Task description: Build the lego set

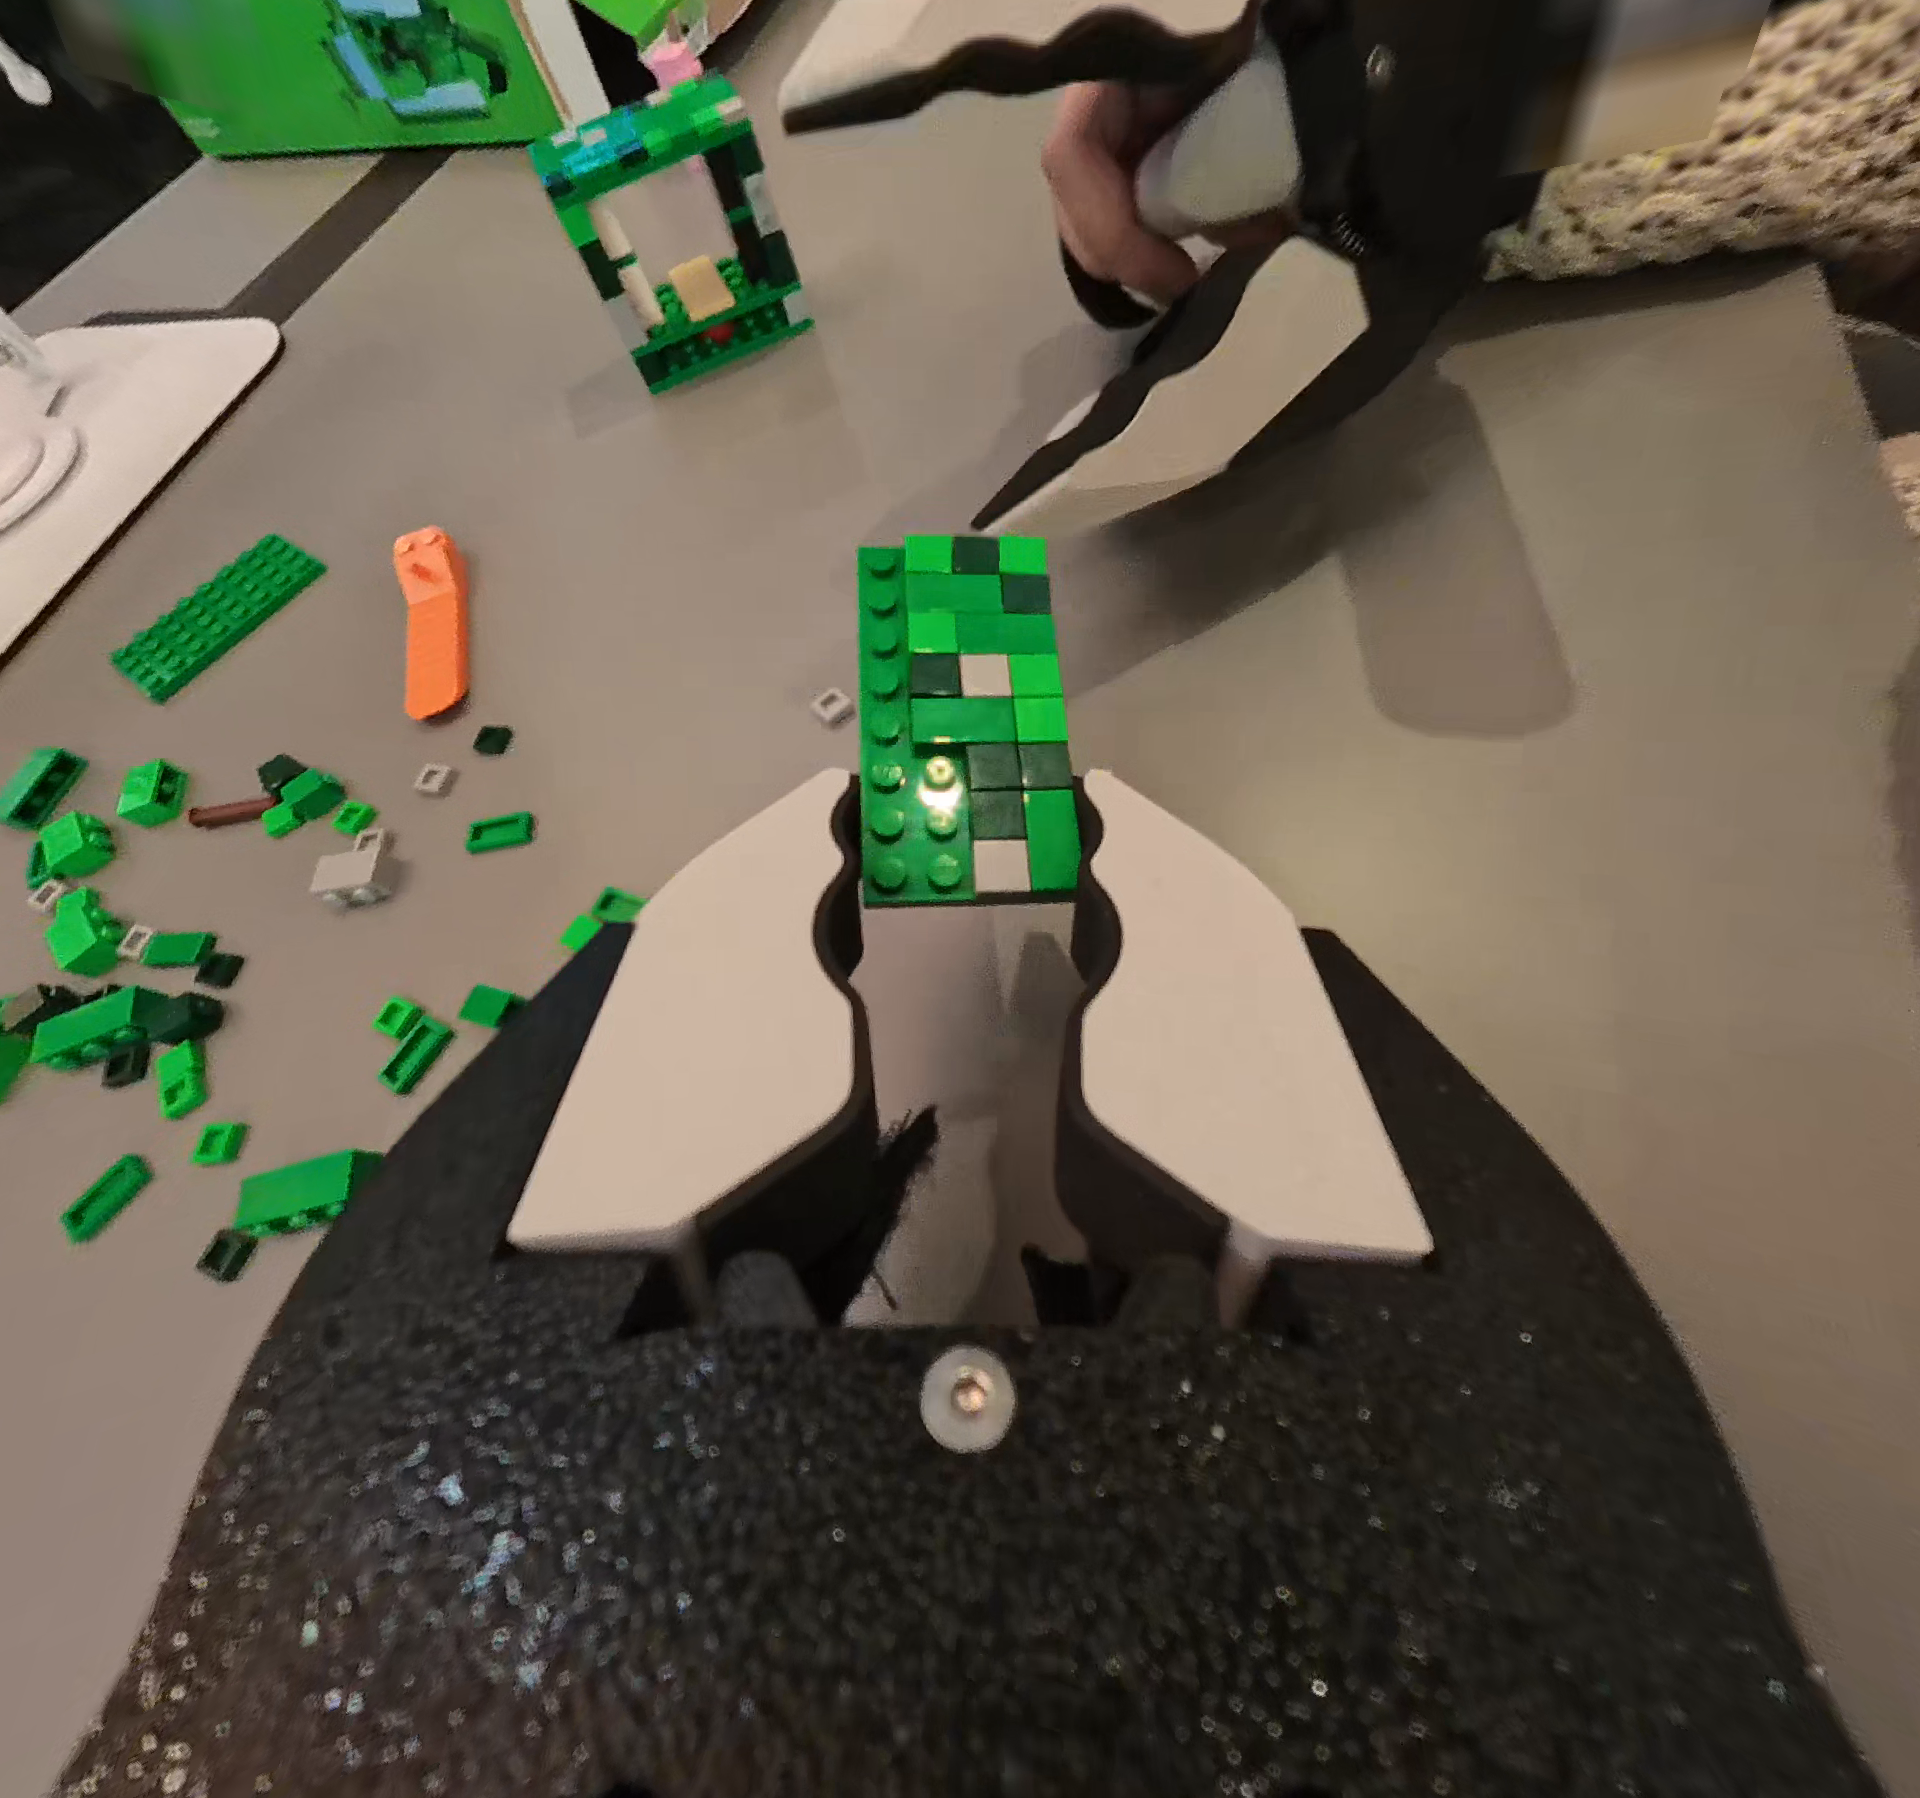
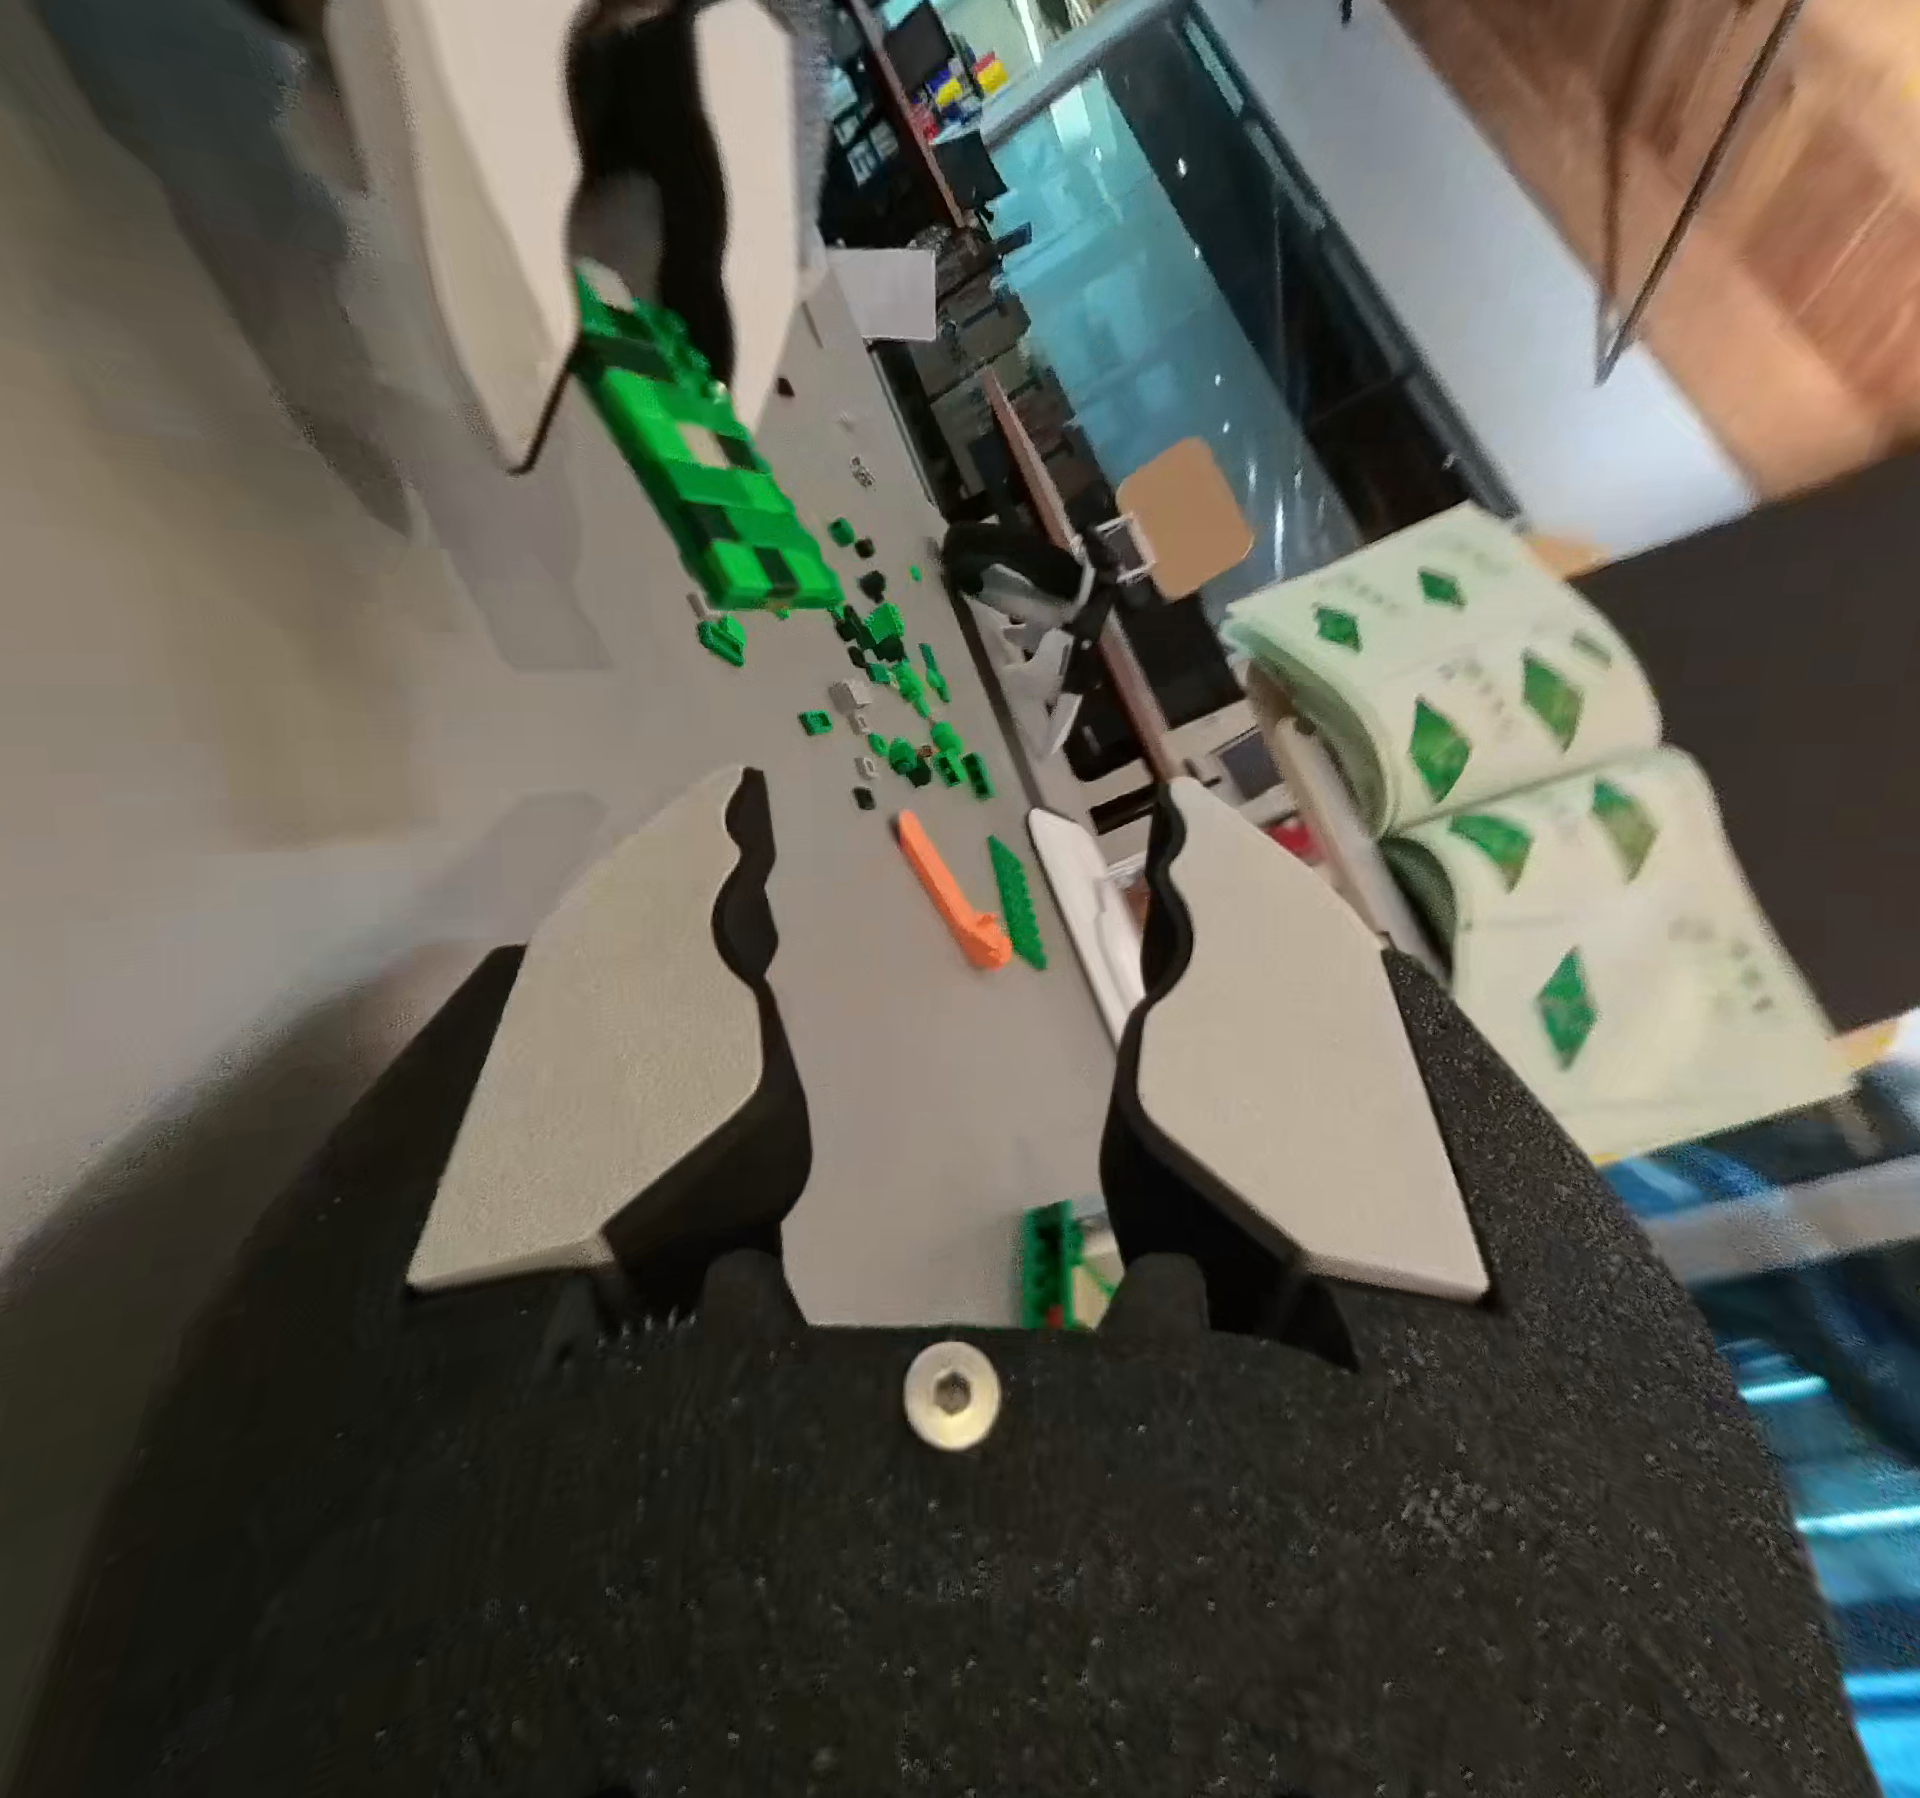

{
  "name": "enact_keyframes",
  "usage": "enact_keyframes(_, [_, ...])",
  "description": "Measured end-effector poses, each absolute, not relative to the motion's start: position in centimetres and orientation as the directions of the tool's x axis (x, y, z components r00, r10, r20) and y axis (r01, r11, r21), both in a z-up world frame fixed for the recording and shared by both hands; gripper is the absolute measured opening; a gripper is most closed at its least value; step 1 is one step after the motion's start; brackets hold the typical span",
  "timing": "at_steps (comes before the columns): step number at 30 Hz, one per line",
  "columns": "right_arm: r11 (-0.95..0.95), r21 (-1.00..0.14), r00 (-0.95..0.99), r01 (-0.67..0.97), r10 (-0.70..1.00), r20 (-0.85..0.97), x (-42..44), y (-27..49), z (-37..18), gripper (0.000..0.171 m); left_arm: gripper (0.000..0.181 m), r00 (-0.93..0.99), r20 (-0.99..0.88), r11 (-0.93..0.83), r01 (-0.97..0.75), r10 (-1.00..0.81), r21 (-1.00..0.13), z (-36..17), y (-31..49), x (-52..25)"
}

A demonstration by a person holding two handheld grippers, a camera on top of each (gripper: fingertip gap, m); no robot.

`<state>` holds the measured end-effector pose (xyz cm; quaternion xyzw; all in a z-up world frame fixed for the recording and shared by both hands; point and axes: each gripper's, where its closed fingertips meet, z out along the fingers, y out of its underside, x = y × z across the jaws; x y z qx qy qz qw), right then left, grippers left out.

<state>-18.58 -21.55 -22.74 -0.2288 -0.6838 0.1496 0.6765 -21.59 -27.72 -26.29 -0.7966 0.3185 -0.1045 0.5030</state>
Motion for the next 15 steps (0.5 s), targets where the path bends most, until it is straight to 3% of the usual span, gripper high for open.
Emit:
enact_keyframes(7, [0.63, -0.776, 0.088, 0.003, 0.773, 0.628, -18.8, -20.7, -21.0, 0.059, 0.037, 0.807, -0.12, -0.324, -0.362, -0.578, -0.874, -26.8, -27.2, -22.7])
enact_keyframes(15, [0.47, -0.879, 0.154, -0.079, 0.877, 0.455, -17.5, -18.5, -19.2, 0.047, 0.037, 0.799, -0.169, -0.316, -0.41, -0.577, -0.856, -27.4, -27.1, -22.5])
